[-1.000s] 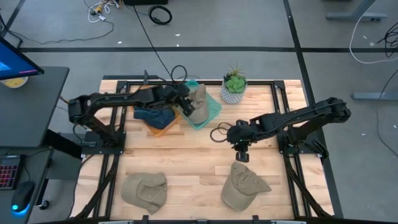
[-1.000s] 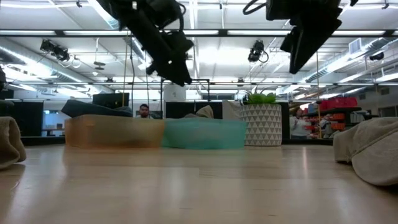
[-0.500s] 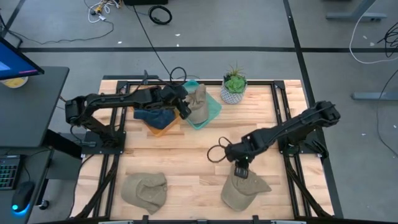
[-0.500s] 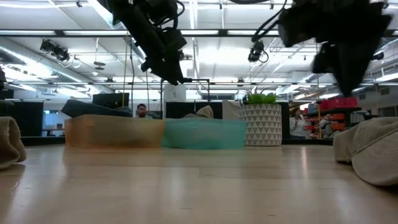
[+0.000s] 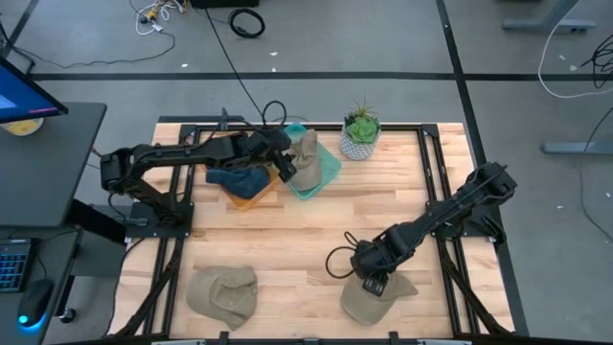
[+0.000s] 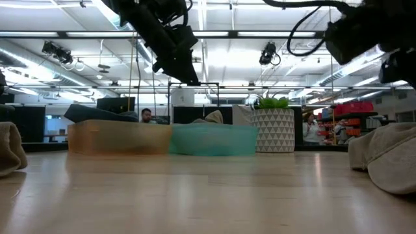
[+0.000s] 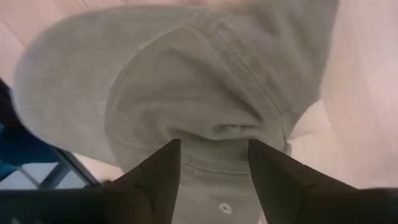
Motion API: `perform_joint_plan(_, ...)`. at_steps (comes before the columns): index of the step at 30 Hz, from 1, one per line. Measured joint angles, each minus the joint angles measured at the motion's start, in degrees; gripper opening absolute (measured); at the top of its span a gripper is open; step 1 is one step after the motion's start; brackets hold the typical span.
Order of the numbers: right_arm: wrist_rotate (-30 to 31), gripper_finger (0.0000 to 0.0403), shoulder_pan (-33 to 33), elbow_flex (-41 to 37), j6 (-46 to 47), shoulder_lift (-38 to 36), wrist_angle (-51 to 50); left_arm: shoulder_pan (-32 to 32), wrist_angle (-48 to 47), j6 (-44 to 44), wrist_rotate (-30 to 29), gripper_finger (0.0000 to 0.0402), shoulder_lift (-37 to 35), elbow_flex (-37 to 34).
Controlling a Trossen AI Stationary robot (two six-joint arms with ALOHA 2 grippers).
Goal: Pick & Place hat
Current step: Put the right brown cap into the blue bin
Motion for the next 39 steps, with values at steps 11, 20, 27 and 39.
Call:
perform_joint_plan(11,5.74,0.0174,1.99,0.02,-9.61,8.17,3.9,0.0,0.19,-0.02,0.0,0.0167,0.0,0.0)
perform_joint_plan(20,4.12,0.0014,1.31,0.15,-25.03,8.06,2.6,0.0,0.17,-0.15,0.02,0.0167,0.0,0.0)
perform_joint_plan(27,14.36,0.0006,-0.5,2.32,-38.11,4.05,-5.83,-1.13,0.17,3.41,11.7,0.0167,0.0,0.0)
perform_joint_plan(39,44.26,0.0006,-6.72,3.06,-72.34,2.14,-2.9,-11.77,5.96,13.35,24.03,0.0167,1.99,-0.02)
